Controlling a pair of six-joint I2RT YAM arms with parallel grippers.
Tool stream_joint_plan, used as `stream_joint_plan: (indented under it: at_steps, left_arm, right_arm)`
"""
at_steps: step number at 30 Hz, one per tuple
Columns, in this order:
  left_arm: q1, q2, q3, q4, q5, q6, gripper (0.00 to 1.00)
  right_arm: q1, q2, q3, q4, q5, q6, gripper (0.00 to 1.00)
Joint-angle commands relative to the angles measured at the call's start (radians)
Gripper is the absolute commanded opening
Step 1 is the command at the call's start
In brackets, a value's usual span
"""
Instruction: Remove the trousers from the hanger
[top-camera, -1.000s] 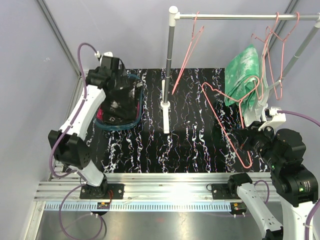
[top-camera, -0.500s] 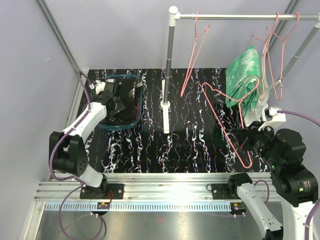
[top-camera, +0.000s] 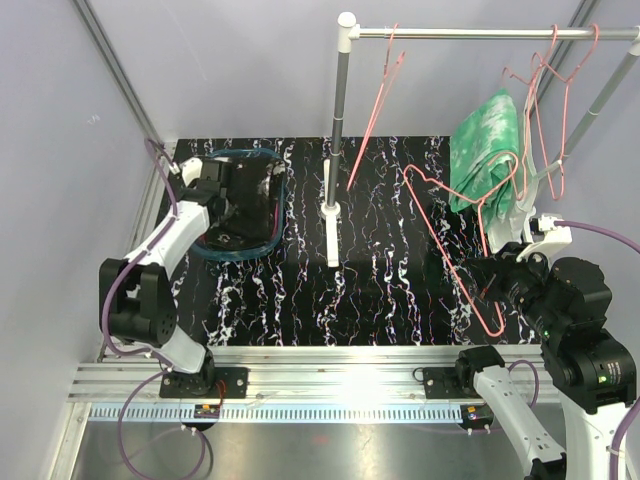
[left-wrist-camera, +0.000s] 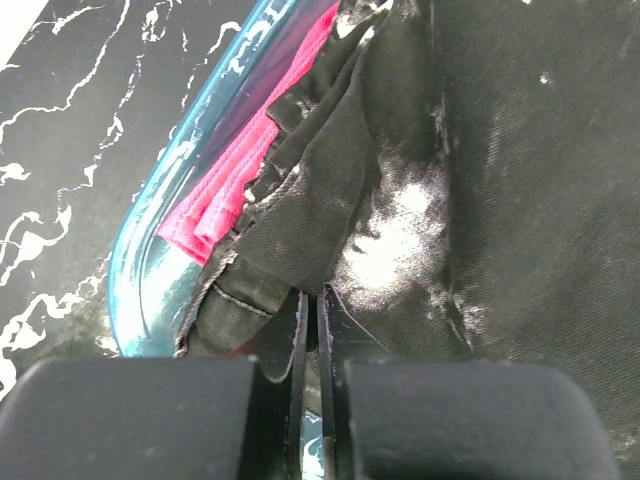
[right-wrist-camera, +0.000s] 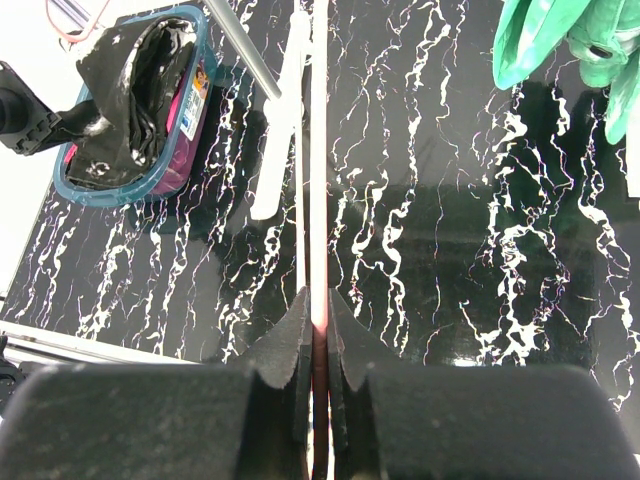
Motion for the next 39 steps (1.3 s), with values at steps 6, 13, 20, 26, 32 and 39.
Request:
stream_joint_plan:
  at_steps: [6, 13, 20, 26, 32, 39]
  left_arm:
    - [0.019, -0.264, -0.093, 0.039, -0.032, -0.040, 0.00]
    - [0.019, -0.411, -0.215, 0.046, 0.008, -0.023, 0.00]
    - [0.019, -0.306, -0.221, 0.082, 0.165, 0.015, 0.18]
    - [0.012, -0.383, -0.181, -0.002, 0.096, 0.015, 0.57]
    - [0.004, -0.442, -0.061, 0.017, 0.122, 0.107, 0.75]
    - [0.012, -0.183, 0.057, 0.238, 0.309, 0.228, 0.99]
  right_arm:
    - [0.001, -0.007, 0.007, 0.015, -0.014, -0.012, 0.00]
    - [0.001, 0.000, 0.001, 0.028, -0.027, -0.008, 0.00]
    - [0.001, 0.000, 0.004, 0.028, -0.030, -0.001, 0.00]
    - [0.003, 0.000, 0.012, 0.019, -0.016, -0.006, 0.00]
    - [0.001, 0.022, 0.012, 0.028, -0.001, -0.012, 0.00]
    - [0.001, 0.060, 0.062, 0.071, 0.009, -0.006, 0.00]
